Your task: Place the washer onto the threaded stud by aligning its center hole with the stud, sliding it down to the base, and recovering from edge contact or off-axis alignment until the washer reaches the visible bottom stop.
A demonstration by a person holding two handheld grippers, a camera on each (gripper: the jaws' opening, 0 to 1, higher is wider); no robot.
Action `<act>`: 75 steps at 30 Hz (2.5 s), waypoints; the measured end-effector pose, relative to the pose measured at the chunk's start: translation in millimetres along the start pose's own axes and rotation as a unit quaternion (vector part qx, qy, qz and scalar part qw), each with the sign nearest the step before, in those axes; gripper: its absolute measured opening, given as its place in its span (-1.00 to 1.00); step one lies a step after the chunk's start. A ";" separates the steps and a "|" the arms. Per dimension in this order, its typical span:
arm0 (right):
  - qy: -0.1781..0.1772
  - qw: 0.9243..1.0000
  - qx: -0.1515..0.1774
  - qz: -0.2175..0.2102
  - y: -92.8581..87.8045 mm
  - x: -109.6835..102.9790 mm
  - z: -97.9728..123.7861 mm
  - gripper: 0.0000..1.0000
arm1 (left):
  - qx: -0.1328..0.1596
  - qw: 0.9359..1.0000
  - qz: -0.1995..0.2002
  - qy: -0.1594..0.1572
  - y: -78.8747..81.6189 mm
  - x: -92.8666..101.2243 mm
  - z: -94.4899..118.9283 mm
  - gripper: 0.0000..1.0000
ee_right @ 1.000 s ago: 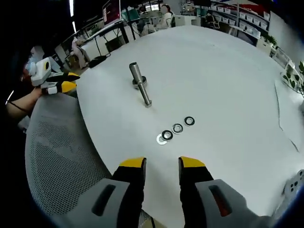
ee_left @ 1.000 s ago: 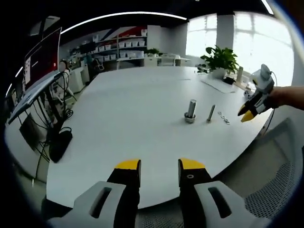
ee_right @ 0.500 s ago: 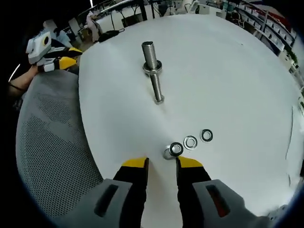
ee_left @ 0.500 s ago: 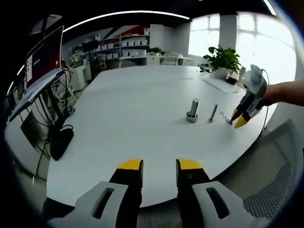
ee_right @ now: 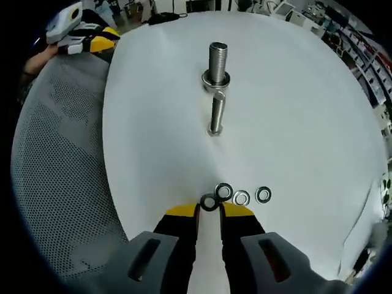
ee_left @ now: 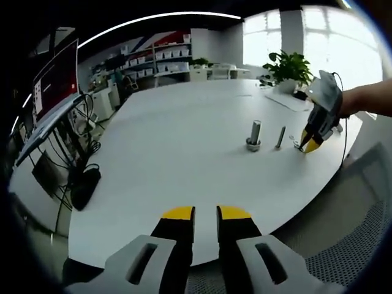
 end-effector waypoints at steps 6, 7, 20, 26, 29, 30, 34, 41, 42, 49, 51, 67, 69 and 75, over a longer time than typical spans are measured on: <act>0.012 0.998 -0.039 0.047 3.3 -0.3 -1.2 -0.67 | -0.013 1.000 -0.015 -0.003 -4.4 1.3 -0.8 -0.84; 0.013 0.998 -0.041 0.044 3.8 0.0 -1.8 -0.67 | -0.017 1.000 -0.020 -0.005 -5.4 1.9 -0.9 -0.86; 0.016 1.000 -0.017 0.015 7.0 -2.0 -2.5 -0.56 | -0.017 1.000 -0.012 -0.005 -4.7 0.8 -0.4 -0.95; 0.018 0.999 -0.022 0.046 4.1 -0.9 -1.2 -0.70 | -0.017 1.000 -0.012 -0.005 -5.0 0.7 -0.5 -0.95; 0.015 0.999 -0.021 0.035 3.9 0.9 -3.2 -0.72 | -0.018 1.000 -0.011 -0.005 -5.1 0.7 -0.4 -0.95; 0.014 0.999 -0.022 0.035 4.0 0.5 -2.9 -0.72 | -0.017 1.000 -0.011 -0.004 -5.0 0.6 -0.3 -0.95; 0.005 1.000 -0.019 0.013 3.6 0.6 -2.1 -0.73 | -0.016 1.000 -0.010 -0.004 -4.8 0.5 -0.1 -0.95; 0.004 0.998 0.037 -0.041 12.4 -8.5 8.9 -0.73 | -0.018 1.000 -0.009 -0.004 -5.5 -0.2 0.1 -0.97; 0.004 0.999 0.036 -0.038 12.2 -10.0 10.5 -0.73 | -0.019 1.000 -0.011 -0.004 -6.1 -0.3 0.2 -1.00; -0.017 0.998 0.052 -0.026 24.9 -12.9 21.6 -0.73 | -0.025 1.000 -0.008 -0.004 -6.9 -0.2 0.0 -1.00; -0.022 0.999 0.049 -0.009 31.0 -14.4 26.3 -0.73 | -0.031 0.999 -0.010 -0.005 -8.7 0.2 -0.3 -1.00; -0.031 0.998 0.053 0.029 73.8 -5.9 46.3 -0.73 | -0.031 1.000 0.003 -0.005 -8.4 -1.8 -0.2 -1.00; -0.032 0.997 0.054 0.034 76.9 -4.6 46.8 -0.73 | -0.038 0.999 -0.002 -0.009 -10.6 -0.1 -0.9 -1.00; -0.028 0.997 0.057 0.041 88.1 -4.8 48.8 -0.73 | -0.070 0.997 -0.030 -0.018 -19.6 3.2 -3.0 -1.00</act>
Point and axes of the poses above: the point that each gripper's makers call its tool centre point, and the gripper's own axes: z roughly backward along the fingers, x roughly to its right, y roughly out of its top, the point moved 3 cm from there along z, roughly backward along the fingers, and after that the axes turned 13 degrees about y, right-handed, at the moved point
